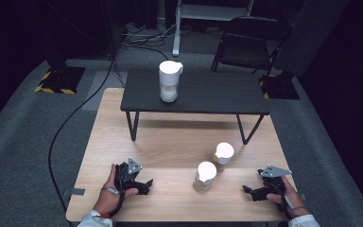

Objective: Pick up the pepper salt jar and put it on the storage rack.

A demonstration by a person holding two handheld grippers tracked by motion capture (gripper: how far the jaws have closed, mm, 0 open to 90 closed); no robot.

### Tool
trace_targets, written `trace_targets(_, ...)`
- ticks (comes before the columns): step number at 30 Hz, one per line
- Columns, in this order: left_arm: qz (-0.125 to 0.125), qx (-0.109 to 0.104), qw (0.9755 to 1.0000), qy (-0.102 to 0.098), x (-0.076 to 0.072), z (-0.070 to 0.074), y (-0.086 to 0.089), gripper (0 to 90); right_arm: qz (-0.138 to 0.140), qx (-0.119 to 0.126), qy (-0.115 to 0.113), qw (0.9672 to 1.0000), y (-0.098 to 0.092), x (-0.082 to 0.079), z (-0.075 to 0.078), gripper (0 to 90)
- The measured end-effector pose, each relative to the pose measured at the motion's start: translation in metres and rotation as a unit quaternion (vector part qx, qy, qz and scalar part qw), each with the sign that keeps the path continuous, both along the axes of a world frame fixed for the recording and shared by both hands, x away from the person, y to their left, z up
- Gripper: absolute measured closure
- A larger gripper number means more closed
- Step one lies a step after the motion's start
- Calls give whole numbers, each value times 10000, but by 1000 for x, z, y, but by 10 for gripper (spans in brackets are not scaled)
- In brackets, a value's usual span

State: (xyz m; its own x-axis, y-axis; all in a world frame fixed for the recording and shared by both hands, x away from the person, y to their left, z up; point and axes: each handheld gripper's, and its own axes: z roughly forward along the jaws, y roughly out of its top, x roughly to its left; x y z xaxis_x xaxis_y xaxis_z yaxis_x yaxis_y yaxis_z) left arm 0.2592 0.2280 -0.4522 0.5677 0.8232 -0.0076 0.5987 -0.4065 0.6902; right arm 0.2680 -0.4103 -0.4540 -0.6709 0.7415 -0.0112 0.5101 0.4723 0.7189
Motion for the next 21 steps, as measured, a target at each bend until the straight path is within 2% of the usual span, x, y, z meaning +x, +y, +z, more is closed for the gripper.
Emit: trace_targets(21,-19,-3,10000,-1,1,0,0,0,15,-24,-40,10000,0,-2,0,3)
